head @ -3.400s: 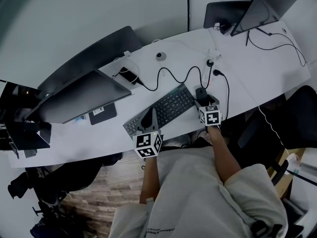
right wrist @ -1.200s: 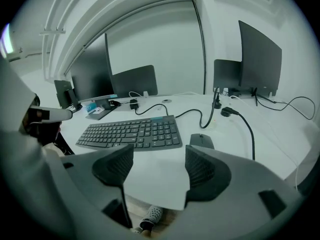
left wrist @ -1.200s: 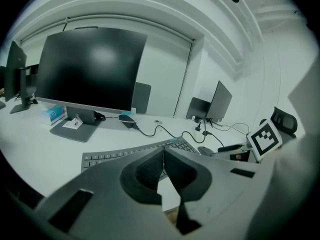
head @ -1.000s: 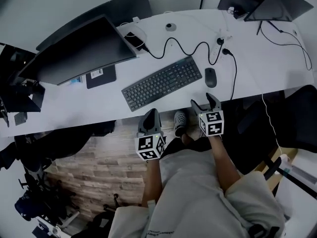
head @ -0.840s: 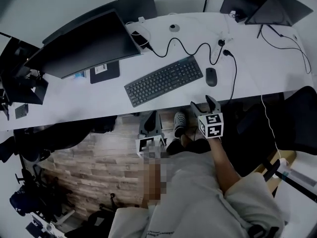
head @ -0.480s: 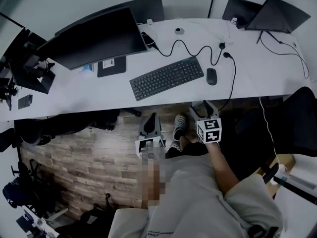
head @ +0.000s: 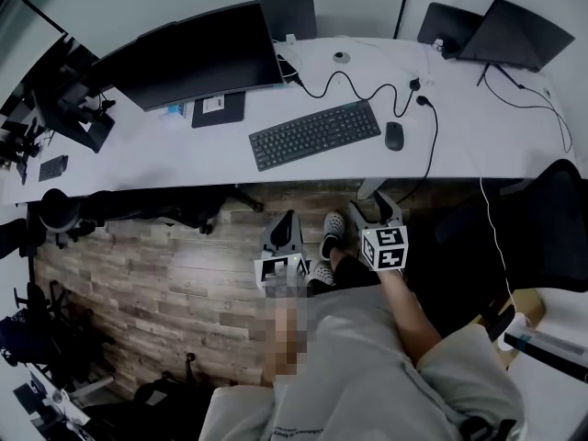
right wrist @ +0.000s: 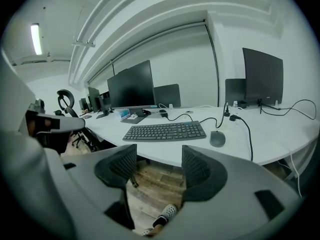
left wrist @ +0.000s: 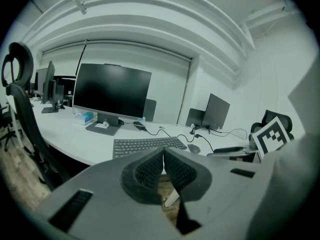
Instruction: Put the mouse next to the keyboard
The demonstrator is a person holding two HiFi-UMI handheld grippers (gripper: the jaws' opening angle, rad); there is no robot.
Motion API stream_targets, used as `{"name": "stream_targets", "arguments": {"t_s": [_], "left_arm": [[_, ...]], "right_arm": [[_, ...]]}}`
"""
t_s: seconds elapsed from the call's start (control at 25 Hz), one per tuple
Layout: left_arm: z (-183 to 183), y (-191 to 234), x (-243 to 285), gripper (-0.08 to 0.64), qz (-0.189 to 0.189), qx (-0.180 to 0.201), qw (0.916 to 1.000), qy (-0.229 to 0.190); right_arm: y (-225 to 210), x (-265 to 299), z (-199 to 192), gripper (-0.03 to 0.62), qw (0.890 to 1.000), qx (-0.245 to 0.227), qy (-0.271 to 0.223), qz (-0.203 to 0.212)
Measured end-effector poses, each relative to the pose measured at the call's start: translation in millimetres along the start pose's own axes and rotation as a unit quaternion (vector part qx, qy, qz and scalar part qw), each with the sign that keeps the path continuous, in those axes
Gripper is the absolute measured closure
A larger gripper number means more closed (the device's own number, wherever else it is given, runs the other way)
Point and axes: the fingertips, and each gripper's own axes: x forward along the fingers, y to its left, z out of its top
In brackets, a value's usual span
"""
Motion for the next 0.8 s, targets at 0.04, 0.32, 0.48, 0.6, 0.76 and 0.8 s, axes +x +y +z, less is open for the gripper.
{"name": "stream_targets", "arguments": {"t_s": [0.04, 0.32, 0.48, 0.6, 0.76, 0.8], "left_arm": [[-2, -1, -4, 0.537, 0.001, -0.001, 1.0000, -0.002], [-6, -6, -27, 0.537, 0.005, 0.000, 0.9998, -0.019], [-4, -4, -36, 0.537, 0.008, 0.002, 0.9997, -0.023], [-3, -4, -39, 0.537, 0.006, 0.003, 0.9996, -0.026], [-2, -3, -37, 0.537, 0.004, 0.008, 0.9997, -0.025], [-2, -3, -36, 0.537, 0.003, 0.009, 0.9997, -0.024]], "right_arm": [[4, -4, -3, 0.305, 1.000, -0.005, 0.001, 0.003], [23, -18, -11, 0.307, 1.000, -0.024, -0.007, 0.016], [31, -21, -6, 0.310, 0.999, -0.033, -0.013, 0.021], [32, -21, -4, 0.311, 0.999, -0.032, -0.019, 0.021], [37, -17, -1, 0.313, 0.999, -0.033, -0.021, 0.024], [37, -16, 0, 0.314, 0.999, -0.032, -0.022, 0.024]]}}
